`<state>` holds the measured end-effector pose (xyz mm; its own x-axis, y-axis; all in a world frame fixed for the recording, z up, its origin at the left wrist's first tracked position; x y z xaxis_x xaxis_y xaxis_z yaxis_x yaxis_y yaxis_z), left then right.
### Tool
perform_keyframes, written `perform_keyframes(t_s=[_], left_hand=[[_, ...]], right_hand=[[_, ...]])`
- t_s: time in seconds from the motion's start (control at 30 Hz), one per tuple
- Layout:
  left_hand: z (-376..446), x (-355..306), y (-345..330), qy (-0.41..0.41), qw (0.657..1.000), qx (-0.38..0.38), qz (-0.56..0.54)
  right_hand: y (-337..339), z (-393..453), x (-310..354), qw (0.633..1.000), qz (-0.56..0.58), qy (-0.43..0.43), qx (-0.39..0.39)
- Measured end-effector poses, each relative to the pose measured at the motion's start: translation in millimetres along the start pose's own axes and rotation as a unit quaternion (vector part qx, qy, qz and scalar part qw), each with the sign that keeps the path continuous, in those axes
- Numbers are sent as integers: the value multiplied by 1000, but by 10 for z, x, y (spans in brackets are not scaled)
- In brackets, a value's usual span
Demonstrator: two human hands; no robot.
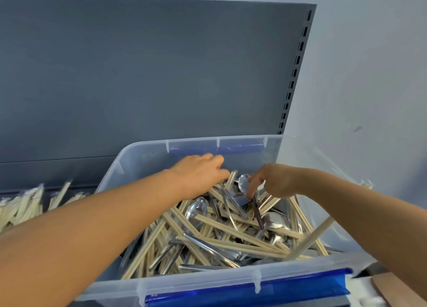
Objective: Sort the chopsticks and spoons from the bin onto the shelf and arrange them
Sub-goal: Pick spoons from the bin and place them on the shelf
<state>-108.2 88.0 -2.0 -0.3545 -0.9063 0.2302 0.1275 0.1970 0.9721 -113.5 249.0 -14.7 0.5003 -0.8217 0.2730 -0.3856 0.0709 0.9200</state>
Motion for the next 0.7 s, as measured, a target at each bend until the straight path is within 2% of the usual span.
perform_keyframes(t_s=[0.1, 0.2, 0.33, 0.4, 0.57, 0.7], left_hand=[[34, 148, -1, 102, 994, -28, -1], [-6, 250, -44, 202, 976, 29, -76], [-74, 109, -208, 198, 959, 121, -163], [-80, 16, -259, 205, 953, 140, -173], [14, -199, -352, 239, 948, 148, -151], [67, -273, -408, 287, 921, 141, -223]], right_hand=[[27, -40, -55, 998, -19, -44, -29], [-3, -13, -104, 995, -32, -89, -20], [-125, 122, -150, 992, 7, -122, -35], [-200, 207, -138, 992, 27, -113, -42], [-302, 316, -37, 992, 16, -117, -48], [-294, 327, -75, 986, 60, -138, -70]])
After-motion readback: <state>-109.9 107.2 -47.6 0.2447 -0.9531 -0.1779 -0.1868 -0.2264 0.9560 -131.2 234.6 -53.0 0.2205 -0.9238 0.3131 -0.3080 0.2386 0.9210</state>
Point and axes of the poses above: each hand's wrist, its own z-axis towards the middle knuckle, its own y-axis out of the back of the hand, x = y × z, the point moved 4 cm from there along z, towards the middle knuckle, and after that the axes turned 15 degrees about y, right-handed, at the moved point
